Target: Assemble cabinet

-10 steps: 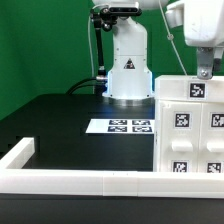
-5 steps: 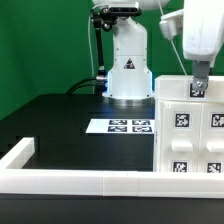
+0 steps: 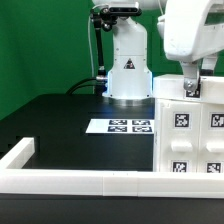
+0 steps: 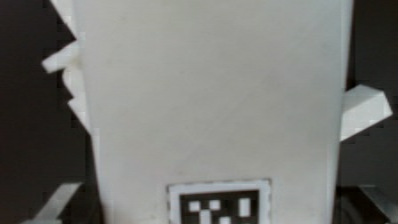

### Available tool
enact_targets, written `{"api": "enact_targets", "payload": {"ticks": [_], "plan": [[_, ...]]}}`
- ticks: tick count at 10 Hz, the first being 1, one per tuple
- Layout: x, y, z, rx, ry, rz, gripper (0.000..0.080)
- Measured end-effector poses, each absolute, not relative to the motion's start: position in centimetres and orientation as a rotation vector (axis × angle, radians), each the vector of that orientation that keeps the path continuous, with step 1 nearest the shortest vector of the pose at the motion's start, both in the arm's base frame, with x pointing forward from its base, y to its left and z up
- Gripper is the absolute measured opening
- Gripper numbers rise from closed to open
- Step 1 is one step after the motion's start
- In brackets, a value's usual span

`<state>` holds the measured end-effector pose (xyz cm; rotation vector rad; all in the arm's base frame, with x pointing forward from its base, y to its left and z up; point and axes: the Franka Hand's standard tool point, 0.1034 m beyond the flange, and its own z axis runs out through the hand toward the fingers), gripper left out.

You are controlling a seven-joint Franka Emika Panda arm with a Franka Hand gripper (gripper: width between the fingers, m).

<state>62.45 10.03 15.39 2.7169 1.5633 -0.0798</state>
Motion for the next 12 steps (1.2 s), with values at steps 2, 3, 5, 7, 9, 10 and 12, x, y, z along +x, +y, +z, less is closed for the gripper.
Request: {"api": "enact_targets", "payload": {"ticks": [2, 3, 5, 7, 9, 10, 12], "plan": [[62.53, 9.84, 15.62, 2.887, 1.248, -0.067, 0.0553], [62.50, 9.86, 15.55, 2.977, 1.041, -0.066, 0.0553], [62.61, 10.12, 15.38, 3.134, 0.593, -0.056, 0.0553], [62.68, 10.01, 15.38, 3.175, 0.414, -0.059, 0.0554], [62.65, 10.07, 15.32, 3.194, 0.200, -0.067, 0.0554], [62.65, 10.07, 15.33, 3.197, 0.080, -0.071, 0.0554], [62.50, 10.03, 15.29, 3.198, -0.267, -0.081, 0.0554]]}}
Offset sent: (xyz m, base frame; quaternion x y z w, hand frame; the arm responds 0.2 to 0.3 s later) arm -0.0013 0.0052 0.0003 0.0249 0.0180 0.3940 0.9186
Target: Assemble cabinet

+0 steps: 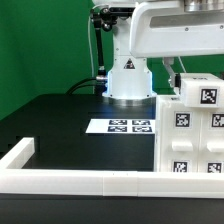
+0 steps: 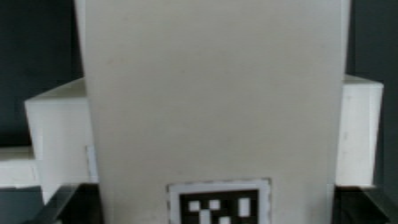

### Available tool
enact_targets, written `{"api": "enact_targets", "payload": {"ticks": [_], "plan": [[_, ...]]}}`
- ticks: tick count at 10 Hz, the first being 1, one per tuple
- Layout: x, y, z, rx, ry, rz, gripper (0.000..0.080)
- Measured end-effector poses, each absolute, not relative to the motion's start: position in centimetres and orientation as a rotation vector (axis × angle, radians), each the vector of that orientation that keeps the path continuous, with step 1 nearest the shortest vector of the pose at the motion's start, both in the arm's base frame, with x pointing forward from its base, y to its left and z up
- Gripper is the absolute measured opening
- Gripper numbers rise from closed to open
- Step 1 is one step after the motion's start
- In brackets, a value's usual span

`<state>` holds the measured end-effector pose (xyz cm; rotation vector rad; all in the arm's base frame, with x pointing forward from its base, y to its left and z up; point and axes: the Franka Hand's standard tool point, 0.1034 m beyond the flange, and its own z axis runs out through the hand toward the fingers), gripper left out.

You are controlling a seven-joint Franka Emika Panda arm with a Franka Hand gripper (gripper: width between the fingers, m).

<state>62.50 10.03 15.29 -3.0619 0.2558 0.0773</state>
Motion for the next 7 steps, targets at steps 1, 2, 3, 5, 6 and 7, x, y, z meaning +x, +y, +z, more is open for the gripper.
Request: {"api": "enact_targets", "payload": {"ticks": [1, 2, 3, 5, 6, 7], "plan": [[62.36, 9.99, 15.28, -3.021, 0.485, 0.056, 0.0554], [62.24, 10.02, 15.33, -2.979, 0.710, 0.062, 0.0554], [62.37, 10.05, 15.38, -2.944, 0.842, 0.058, 0.0554], [62.43, 10.08, 15.41, -2.878, 1.048, 0.062, 0.0554], [62.49, 10.09, 15.42, -2.848, 1.126, 0.062, 0.0554], [62.52, 10.11, 15.44, -2.783, 1.267, 0.066, 0.0554]]}}
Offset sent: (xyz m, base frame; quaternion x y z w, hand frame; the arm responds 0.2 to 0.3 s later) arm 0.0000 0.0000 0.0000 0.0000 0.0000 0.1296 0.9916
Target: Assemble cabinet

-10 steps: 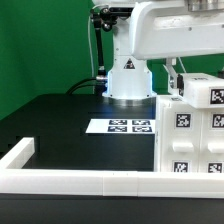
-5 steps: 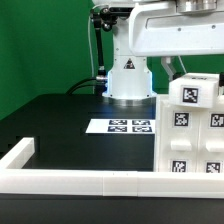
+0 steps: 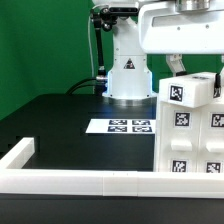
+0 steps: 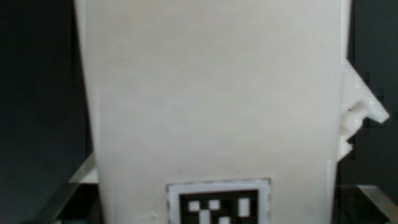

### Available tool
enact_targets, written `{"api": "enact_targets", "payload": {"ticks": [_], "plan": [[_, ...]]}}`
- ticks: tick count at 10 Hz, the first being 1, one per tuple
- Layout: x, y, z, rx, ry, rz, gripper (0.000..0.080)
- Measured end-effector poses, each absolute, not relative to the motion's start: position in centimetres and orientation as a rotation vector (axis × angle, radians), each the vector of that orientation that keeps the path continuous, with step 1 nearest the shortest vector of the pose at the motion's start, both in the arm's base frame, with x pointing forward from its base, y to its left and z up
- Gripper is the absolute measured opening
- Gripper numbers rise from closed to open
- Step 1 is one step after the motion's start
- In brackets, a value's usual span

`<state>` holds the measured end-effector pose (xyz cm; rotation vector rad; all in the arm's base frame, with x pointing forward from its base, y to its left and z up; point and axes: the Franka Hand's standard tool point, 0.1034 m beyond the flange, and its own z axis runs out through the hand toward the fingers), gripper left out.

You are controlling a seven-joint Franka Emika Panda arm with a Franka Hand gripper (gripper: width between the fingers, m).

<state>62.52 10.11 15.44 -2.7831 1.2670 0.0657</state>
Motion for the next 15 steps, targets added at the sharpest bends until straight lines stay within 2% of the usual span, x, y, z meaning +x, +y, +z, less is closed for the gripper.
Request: {"api": "enact_targets", "payload": {"ticks": [5, 8, 10, 12, 13, 15], "plan": [[62.5, 10.0, 15.3, -2.241, 1.980, 0.030, 0.0554], [62.5, 10.1, 15.4, -2.139, 2.081, 0.039, 0.0554], [62.5, 10.2, 15.2, -2.146, 2.073, 0.043, 0.0634], [62.5, 10.4, 15.3, -2.155, 2.062, 0.042, 0.0645], [62.6, 10.6, 16.0, -2.147, 2.054, 0.036, 0.0645], [62.8, 11.1, 19.0, -2.105, 2.027, 0.017, 0.0649]]}}
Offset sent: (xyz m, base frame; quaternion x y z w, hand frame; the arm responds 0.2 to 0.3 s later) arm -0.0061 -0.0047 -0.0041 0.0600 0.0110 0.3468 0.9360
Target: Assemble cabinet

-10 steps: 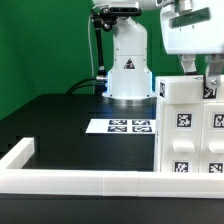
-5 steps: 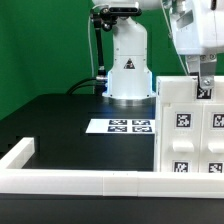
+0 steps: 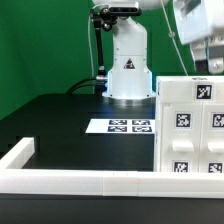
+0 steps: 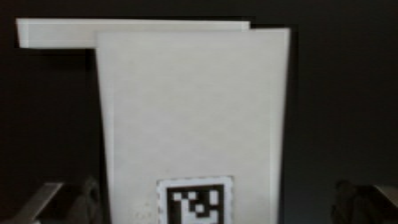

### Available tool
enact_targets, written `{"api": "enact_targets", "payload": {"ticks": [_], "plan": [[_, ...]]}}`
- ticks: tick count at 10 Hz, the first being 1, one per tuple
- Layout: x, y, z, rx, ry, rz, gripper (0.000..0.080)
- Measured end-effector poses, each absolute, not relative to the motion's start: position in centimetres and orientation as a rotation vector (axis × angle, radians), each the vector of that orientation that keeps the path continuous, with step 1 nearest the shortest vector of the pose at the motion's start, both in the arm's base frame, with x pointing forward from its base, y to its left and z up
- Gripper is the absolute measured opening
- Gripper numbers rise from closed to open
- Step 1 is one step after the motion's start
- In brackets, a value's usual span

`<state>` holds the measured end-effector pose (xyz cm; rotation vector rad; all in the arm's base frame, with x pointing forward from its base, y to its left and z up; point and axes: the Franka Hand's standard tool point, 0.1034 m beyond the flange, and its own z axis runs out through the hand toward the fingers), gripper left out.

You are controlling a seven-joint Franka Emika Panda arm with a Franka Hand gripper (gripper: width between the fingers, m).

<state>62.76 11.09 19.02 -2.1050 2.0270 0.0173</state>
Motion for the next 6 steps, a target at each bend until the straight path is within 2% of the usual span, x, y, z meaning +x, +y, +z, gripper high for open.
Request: {"api": "enact_targets", "payload": {"ticks": [1, 6], "plan": [[62.85, 11.12, 19.83, -2.106, 2.010, 0.008, 0.0649], [62.74, 11.25, 19.34, -2.120, 2.003, 0.013, 0.0649]]}}
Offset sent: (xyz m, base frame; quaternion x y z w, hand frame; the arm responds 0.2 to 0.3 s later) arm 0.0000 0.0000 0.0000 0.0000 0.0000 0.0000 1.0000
